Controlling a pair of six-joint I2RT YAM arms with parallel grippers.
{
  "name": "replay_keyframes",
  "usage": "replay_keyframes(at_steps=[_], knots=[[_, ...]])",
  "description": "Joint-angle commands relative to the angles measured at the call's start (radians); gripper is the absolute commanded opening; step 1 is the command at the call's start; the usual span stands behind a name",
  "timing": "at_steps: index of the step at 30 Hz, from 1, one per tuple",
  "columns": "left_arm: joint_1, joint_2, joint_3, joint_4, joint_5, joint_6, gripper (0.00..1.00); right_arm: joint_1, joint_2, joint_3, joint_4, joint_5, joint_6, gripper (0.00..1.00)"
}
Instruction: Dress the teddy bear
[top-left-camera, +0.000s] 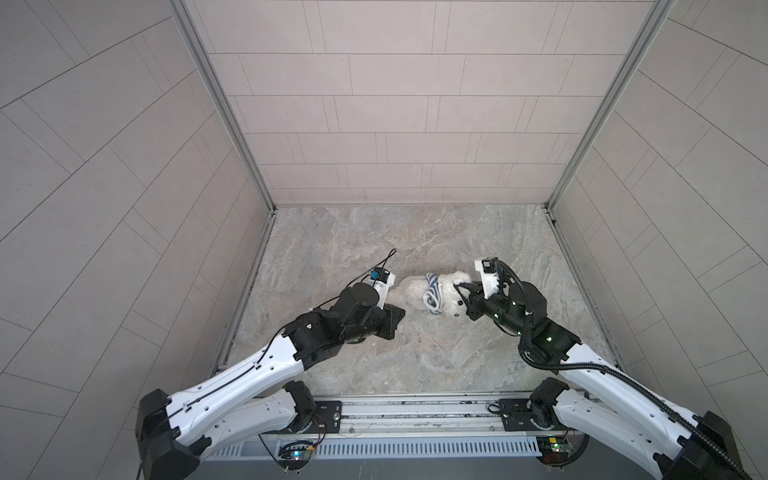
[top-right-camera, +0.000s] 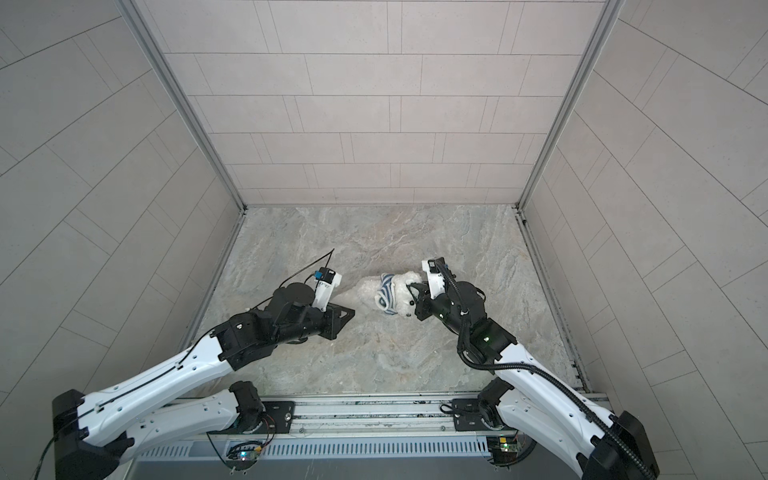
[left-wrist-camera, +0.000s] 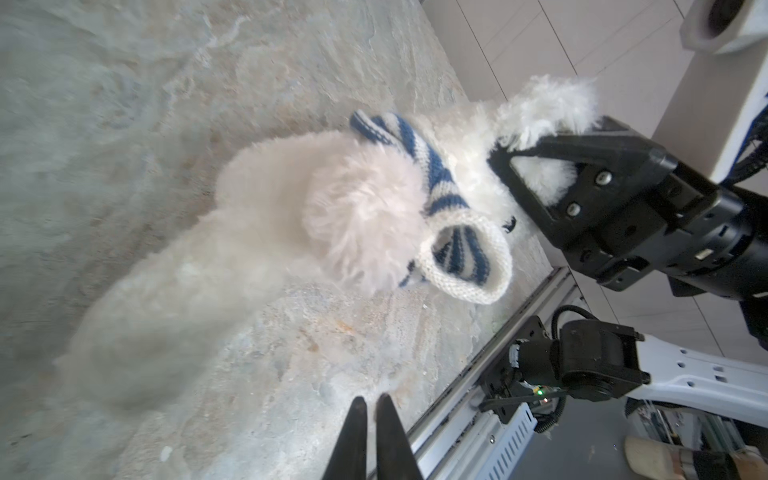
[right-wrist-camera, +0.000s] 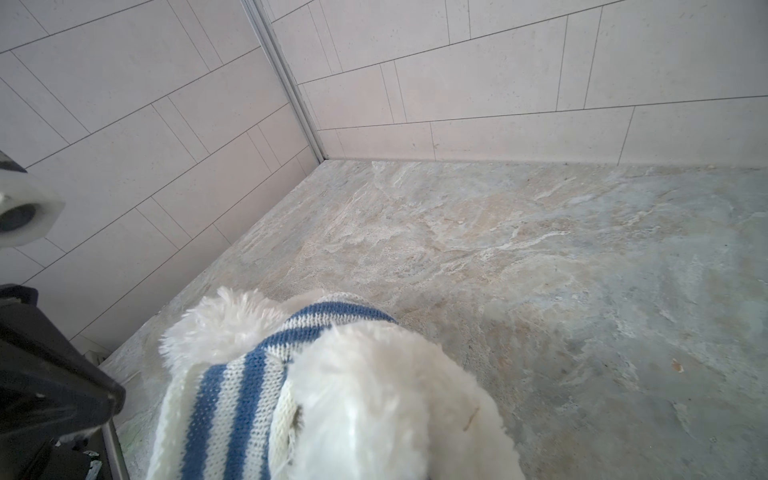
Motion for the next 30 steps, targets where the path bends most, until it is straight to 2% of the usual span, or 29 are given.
replay_keyframes(at_steps=[1, 3, 12, 16, 23, 30], knots=[[-0.025, 0.049, -0.012, 0.090, -0.020, -0.064, 0.04, 0.032, -0.020, -0.007, 0.061, 0.077, 0.031, 0.00], [-0.024, 0.069, -0.018, 0.118, -0.039, -0.069, 0.00, 0.063, -0.025, -0.011, 0.059, 0.115, 0.040, 0.00], [-0.013, 0.201, 0.037, 0.207, -0.058, -0.011, 0.00, 0.235, -0.052, -0.005, 0.008, 0.319, 0.091, 0.00], [-0.008, 0.192, 0.063, 0.198, -0.041, 0.023, 0.00, 0.305, -0.071, 0.000, -0.030, 0.402, 0.099, 0.00], [-0.009, 0.116, 0.059, 0.149, -0.039, 0.036, 0.00, 0.374, -0.084, -0.003, -0.056, 0.483, 0.136, 0.00], [-0.022, 0.112, 0.073, 0.172, 0.013, 0.048, 0.00, 0.422, -0.087, -0.004, -0.066, 0.548, 0.171, 0.00]])
